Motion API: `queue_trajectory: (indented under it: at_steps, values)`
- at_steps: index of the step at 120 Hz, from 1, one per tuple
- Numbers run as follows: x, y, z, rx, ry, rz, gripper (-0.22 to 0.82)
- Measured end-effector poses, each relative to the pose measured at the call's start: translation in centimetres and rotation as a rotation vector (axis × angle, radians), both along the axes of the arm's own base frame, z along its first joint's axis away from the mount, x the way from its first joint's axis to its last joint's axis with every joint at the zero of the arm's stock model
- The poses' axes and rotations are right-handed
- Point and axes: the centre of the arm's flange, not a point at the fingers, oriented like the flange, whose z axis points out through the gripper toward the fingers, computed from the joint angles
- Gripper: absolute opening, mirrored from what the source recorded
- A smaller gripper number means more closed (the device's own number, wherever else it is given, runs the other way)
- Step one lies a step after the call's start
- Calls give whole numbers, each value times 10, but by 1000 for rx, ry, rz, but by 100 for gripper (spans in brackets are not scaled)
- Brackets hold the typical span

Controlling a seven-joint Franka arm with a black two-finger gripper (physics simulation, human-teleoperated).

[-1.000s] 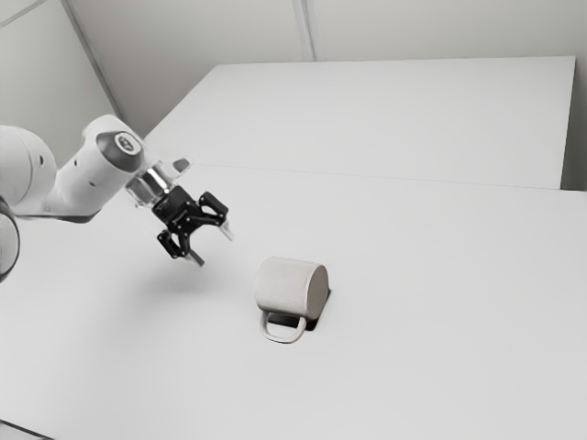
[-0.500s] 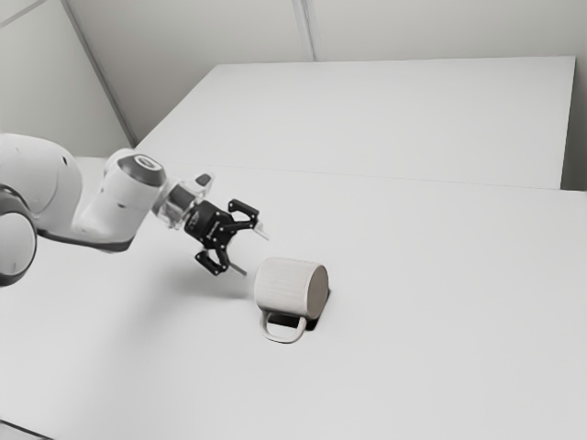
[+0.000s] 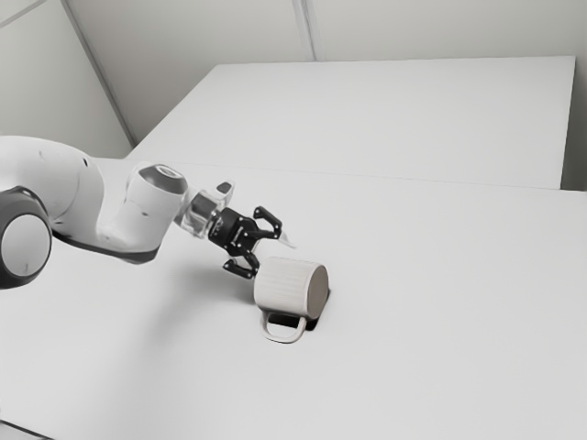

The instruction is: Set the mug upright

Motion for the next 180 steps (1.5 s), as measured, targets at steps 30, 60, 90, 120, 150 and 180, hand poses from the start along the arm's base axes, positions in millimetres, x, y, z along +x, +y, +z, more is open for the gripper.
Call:
queue_trajectory:
  at_steps: [30, 60, 90, 120, 150, 180]
  values:
    - [9, -4, 12, 34, -14, -14, -5]
    - [14, -12, 21, 78, -27, -28, -13]
    - [4, -25, 72, 382, -141, -267, -13]
    - [-4, -23, 112, 716, -262, -481, -15]
    - [-39, -44, 122, 924, -361, -584, -16]
    - [-52, -59, 117, 993, -462, -505, -17]
